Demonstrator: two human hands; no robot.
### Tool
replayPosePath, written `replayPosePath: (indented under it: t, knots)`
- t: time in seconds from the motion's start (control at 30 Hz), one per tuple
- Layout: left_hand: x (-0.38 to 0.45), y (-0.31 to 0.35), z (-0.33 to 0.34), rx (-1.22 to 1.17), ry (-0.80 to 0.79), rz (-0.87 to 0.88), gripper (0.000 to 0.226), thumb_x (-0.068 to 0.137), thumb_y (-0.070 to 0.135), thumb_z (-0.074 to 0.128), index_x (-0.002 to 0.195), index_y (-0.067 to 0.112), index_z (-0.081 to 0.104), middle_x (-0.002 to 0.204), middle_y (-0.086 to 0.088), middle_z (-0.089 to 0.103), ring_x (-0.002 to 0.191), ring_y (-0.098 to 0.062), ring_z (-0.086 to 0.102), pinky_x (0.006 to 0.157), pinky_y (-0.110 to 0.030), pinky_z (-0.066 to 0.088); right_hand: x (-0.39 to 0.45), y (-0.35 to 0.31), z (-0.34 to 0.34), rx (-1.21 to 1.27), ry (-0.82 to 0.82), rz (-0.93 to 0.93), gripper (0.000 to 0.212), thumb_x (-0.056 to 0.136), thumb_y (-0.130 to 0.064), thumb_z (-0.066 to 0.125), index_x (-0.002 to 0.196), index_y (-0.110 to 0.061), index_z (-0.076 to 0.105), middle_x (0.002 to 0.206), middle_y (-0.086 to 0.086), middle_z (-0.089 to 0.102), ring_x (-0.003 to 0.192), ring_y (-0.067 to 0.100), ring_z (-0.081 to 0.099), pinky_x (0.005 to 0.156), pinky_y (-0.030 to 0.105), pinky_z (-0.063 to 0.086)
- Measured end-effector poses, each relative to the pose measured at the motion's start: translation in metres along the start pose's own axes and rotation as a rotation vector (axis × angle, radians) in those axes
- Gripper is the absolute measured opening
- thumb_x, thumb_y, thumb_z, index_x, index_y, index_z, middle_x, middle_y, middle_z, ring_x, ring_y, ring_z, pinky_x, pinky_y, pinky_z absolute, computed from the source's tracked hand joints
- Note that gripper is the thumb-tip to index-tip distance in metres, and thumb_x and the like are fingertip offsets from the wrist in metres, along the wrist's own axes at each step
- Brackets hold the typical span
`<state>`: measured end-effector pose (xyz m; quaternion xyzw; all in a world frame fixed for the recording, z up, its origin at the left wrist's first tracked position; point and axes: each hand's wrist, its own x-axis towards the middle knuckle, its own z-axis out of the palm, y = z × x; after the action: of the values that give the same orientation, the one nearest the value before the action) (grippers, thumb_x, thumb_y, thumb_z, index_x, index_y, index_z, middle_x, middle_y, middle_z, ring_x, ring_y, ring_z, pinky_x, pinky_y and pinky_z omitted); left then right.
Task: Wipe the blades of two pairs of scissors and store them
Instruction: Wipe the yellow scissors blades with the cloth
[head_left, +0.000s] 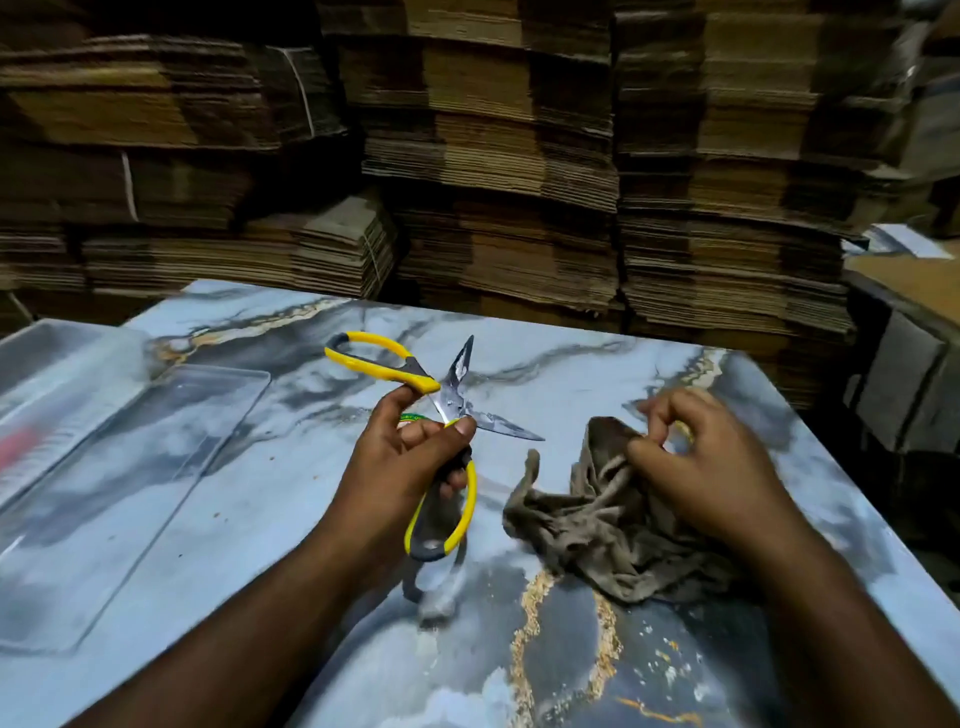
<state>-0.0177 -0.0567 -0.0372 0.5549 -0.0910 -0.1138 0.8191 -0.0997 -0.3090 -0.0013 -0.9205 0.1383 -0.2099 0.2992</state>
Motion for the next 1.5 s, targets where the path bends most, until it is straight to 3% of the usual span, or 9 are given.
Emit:
replayPosePath:
  t: [0.1,0.2,0.43,0.57,0.67,0.73,0.87,1.27,1.5]
  knots:
    - [-0.003,0.005,-0.002,0.0,-0.025,0.016,0.048,0.095,0.007,0.07,0.138,0.021,0.053,0.076,-0.015,0.062,0.05,-0.017,0.054,0.045,-0.023,0.046,0.003,-0.019,0.018,0.421,-0.017,-0.016,0.03,0.096,-0.005,0.057,0.072,-0.006,0.038,0.085,-0.005,0.077,0.08,-0.012,0.067,0.066,0.019,0.048]
    - [-0.001,0.005,-0.003,0.027,-0.059,0.037,0.05,0.095,0.007,0.07,0.139,0.022,0.051,0.076,-0.014,0.059,0.051,-0.019,0.054,0.047,-0.024,0.045,0.0,-0.024,0.034,0.618,-0.013,0.048,0.037,0.101,0.012,0.048,0.07,-0.003,0.035,0.052,-0.001,0.046,0.043,0.003,0.045,0.048,0.022,0.038]
    - [-0.01,-0.002,0.003,-0.004,-0.111,0.107,0.063,0.085,0.02,0.075,0.139,0.045,0.054,0.083,-0.005,0.051,0.054,-0.019,0.054,0.049,-0.03,0.043,-0.025,-0.021,0.041,0.543,-0.314,0.012,0.011,0.098,-0.023,0.072,0.091,-0.031,0.07,0.086,0.004,0.074,0.066,0.023,0.063,0.06,0.029,0.05]
    - [-0.012,-0.006,0.001,0.098,-0.069,0.17,0.062,0.095,0.021,0.066,0.144,0.055,0.047,0.082,-0.014,0.04,0.059,-0.023,0.044,0.05,-0.035,0.037,-0.028,-0.023,0.042,0.394,-0.019,-0.163,0.032,0.108,-0.02,0.055,0.112,-0.044,0.075,0.094,-0.017,0.072,0.076,-0.003,0.067,0.066,0.009,0.048]
    - [-0.008,-0.01,-0.003,0.158,-0.049,0.113,0.057,0.103,0.019,0.062,0.143,0.055,0.045,0.084,-0.018,0.039,0.061,-0.03,0.048,0.052,-0.036,0.045,-0.028,-0.021,0.047,0.345,0.173,-0.116,0.033,0.104,-0.034,0.061,0.129,-0.054,0.058,0.11,-0.018,0.074,0.081,-0.002,0.07,0.076,0.032,0.06]
    - [-0.006,-0.016,-0.003,0.145,-0.042,0.028,0.053,0.104,0.019,0.061,0.141,0.054,0.045,0.078,-0.011,0.05,0.058,-0.031,0.061,0.057,-0.041,0.055,-0.03,-0.022,0.051,0.387,0.237,-0.057,0.033,0.093,-0.028,0.07,0.119,-0.046,0.061,0.108,-0.011,0.078,0.09,0.007,0.074,0.078,0.047,0.061]
    - [-0.007,-0.025,-0.002,0.209,-0.098,-0.02,0.044,0.107,0.027,0.057,0.141,0.052,0.045,0.073,-0.012,0.065,0.056,-0.029,0.062,0.058,-0.041,0.052,-0.034,-0.036,0.064,0.183,0.23,-0.257,0.017,0.091,-0.017,0.082,0.096,-0.033,0.079,0.093,-0.014,0.072,0.088,0.004,0.069,0.076,0.023,0.053]
    - [-0.014,-0.023,0.0,0.39,-0.215,0.051,0.047,0.111,0.025,0.049,0.143,0.058,0.04,0.072,-0.003,0.065,0.076,-0.031,0.066,0.077,-0.052,0.055,-0.045,-0.044,0.086,0.098,0.193,-0.328,0.023,0.089,-0.019,0.071,0.11,-0.018,0.081,0.102,-0.012,0.071,0.098,-0.01,0.062,0.086,-0.001,0.04]
    - [-0.013,-0.025,-0.001,0.356,-0.198,0.033,0.044,0.112,0.032,0.044,0.147,0.059,0.038,0.072,-0.012,0.064,0.067,-0.014,0.062,0.063,-0.031,0.05,-0.043,-0.04,0.096,0.024,0.102,-0.406,0.017,0.093,-0.018,0.07,0.103,-0.013,0.083,0.098,0.0,0.065,0.088,0.008,0.063,0.078,0.017,0.046]
